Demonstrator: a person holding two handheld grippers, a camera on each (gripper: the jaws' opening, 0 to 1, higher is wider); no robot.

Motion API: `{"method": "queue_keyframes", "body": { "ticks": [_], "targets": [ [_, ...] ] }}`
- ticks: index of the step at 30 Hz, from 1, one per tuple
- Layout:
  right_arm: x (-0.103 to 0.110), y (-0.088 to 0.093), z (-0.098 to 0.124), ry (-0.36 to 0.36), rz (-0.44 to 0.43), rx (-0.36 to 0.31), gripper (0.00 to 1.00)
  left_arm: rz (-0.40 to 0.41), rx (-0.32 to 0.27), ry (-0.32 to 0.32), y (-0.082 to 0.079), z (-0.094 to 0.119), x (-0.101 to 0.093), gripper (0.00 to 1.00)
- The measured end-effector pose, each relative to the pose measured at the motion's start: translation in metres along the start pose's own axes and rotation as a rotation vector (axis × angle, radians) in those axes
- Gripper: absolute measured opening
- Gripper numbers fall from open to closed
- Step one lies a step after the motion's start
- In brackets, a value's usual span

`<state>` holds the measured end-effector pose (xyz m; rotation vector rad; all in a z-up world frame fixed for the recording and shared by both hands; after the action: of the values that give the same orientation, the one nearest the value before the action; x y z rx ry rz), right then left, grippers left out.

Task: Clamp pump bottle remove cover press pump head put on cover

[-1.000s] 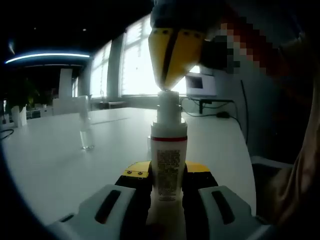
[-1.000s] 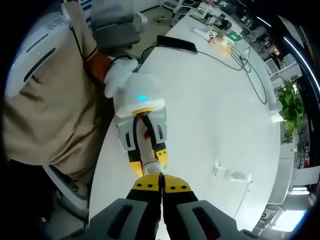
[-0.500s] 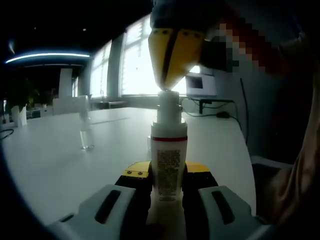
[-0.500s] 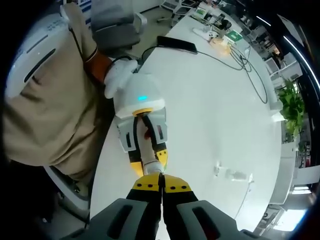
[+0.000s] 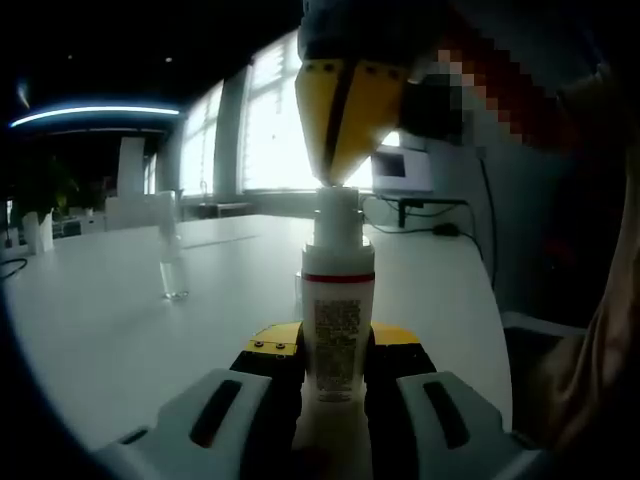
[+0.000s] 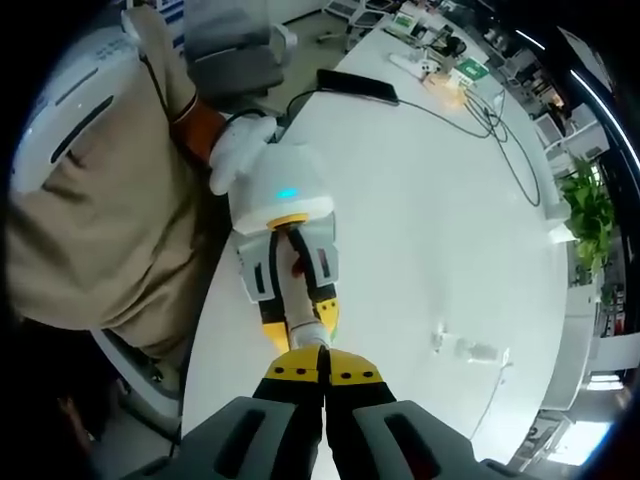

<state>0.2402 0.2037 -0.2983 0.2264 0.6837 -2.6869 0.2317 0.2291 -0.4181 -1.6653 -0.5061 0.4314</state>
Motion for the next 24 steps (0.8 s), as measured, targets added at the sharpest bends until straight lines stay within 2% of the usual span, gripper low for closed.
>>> {"method": "queue_keyframes", "body": {
  "ticks": [12,24],
  "targets": [
    [-0.0001,-0.0002,-0.0040,-0.010,0.009,0.026,0.00,-0.001,0.000,-0.001,-0.0002,0.0000,0.0000,0.14],
    [0.0000,0.0001,-0.0037,0.000,0.008,0.022,0.00,-0.001,0.000,-0.001,-0.0002,0.0002,0.0002,0.14]
  ]
}}
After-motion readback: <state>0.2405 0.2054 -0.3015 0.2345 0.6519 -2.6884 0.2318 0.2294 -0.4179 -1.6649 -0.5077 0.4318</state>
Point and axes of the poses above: the point that each gripper's makers call its tool centre point, and the gripper's own axes: z roughly backward along the fingers, x roughly to its left, y roughly out of its underside, the point moved 6 cm from there along z, roughly backward along the fingers, and after that the axes turned 15 degrees about -x, right-handed, at the moved point
